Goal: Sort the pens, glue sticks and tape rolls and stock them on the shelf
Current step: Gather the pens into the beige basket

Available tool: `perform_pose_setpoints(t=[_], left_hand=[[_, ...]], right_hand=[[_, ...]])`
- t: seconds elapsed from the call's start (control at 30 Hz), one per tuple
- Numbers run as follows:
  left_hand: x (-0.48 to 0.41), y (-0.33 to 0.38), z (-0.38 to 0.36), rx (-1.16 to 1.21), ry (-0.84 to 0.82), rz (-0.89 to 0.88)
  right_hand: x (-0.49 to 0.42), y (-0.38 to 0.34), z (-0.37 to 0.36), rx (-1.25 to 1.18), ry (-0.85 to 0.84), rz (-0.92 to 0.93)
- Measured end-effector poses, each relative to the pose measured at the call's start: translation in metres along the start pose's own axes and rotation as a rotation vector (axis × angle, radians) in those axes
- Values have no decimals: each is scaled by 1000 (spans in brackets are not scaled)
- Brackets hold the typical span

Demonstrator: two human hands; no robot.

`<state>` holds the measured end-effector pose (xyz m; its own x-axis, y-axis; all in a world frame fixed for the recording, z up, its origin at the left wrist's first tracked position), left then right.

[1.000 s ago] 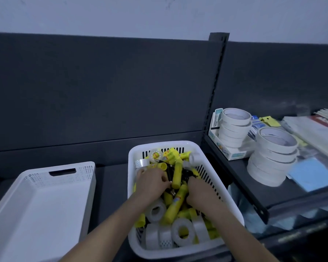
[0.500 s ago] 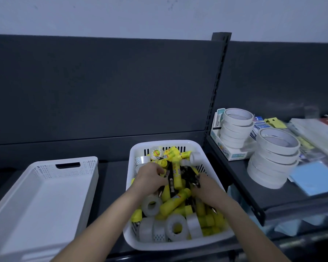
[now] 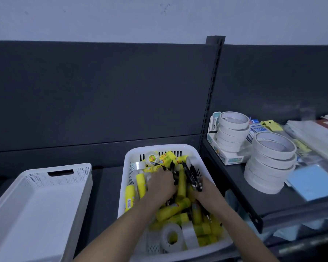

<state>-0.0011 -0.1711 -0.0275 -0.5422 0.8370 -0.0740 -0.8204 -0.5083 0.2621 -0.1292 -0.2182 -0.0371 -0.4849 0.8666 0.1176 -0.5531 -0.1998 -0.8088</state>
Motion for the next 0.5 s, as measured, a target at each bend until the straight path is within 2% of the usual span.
perform_pose_setpoints(t=[0.07,0.13,0.33,0.4,0.5], left_hand=[[1,4,-10,-79,-32,-22],[0,4,-10,-28,-61,-18],[6,-13,5,614,-134,124],[12,-18,18,784,-86,147],[18,-33,45,897,57,151]], right_hand=[[1,0,1,3,-8,12],[3,1,3,-15,-19,7],[10,-10,4,-303,-92,-25],[14,-18,0,-389,-117,-33],[19,-35,-8,-446,-128,12]])
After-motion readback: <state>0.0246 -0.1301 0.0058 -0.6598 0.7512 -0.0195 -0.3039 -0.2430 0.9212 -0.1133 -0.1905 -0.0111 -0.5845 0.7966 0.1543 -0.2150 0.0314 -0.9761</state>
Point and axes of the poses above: each hand's wrist, its own x-axis away from the middle knuckle, its own z-axis out of the back of the hand, y = z × x, the point moved 8 cm from there along -x, towards the middle knuckle, and after that the axes turned 8 degrees about y, right-handed, at the moved point
